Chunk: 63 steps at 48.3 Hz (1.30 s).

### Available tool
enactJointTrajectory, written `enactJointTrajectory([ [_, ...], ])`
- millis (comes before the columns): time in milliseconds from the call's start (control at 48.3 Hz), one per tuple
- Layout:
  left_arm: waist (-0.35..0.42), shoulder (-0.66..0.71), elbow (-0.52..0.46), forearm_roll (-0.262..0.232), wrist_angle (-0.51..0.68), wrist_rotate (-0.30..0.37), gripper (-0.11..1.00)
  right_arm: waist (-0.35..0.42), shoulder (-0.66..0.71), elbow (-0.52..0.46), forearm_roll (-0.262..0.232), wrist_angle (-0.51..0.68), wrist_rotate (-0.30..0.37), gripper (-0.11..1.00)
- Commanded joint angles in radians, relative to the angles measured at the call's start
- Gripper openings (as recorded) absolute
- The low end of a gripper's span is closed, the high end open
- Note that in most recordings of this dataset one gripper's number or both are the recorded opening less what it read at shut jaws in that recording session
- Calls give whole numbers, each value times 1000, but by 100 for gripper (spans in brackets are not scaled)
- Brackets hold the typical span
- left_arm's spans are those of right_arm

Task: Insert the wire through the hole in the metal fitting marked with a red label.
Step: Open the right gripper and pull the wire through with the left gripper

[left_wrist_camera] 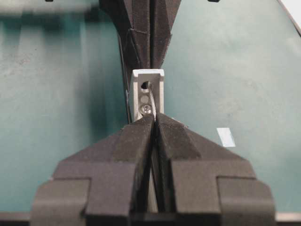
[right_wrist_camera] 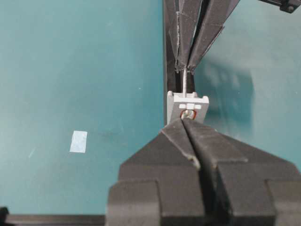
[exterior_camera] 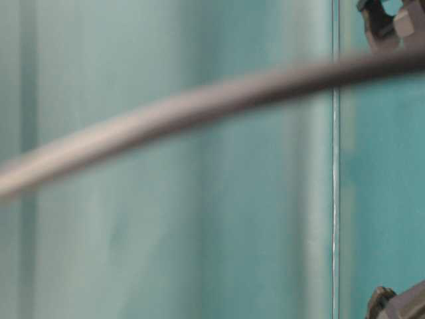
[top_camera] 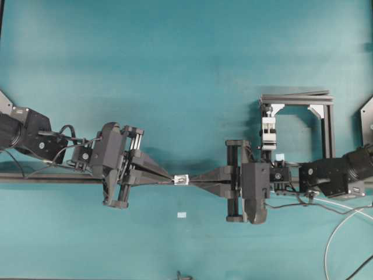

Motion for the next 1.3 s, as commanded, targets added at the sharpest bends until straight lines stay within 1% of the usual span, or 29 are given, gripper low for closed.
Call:
enactJointTrajectory([
  [0, -6, -31, -9, 3, -3, -2, -10, 5, -37, -18, -8, -5, 3, -1],
  [145, -6, -31, -11, 3, -2, -2, -10, 5, -48, -20, -8, -5, 3, -1],
  [207, -6, -31, -11, 3, 2, -2, -10, 5, -54, -17, -8, -5, 3, 7],
  [290, -6, -31, -11, 3, 6, -2, -10, 5, -57, -15, -8, -5, 3, 24],
  [393, -6, -31, -9, 2, 12, -2, -10, 5, -57, -14, -8, -5, 3, 57],
  [476, -6, -31, -9, 3, 15, -2, -10, 5, -60, -14, -8, -3, 0, 80],
  [518, -6, -32, -8, 3, 17, -2, -10, 5, -60, -14, -8, -5, 0, 89],
  [538, -6, -34, -8, 3, 18, 0, -10, 5, -61, -14, -8, -5, 0, 91],
  [870, -8, -100, 37, 3, 75, -2, -10, 5, -94, 25, -8, -5, 0, 92],
  [1118, -21, -198, 101, 3, 146, -2, -10, 5, -97, 35, -8, -5, 2, 92],
  [1284, -32, -250, 149, 3, 169, -9, -10, 5, -97, 38, -8, -5, 2, 92],
])
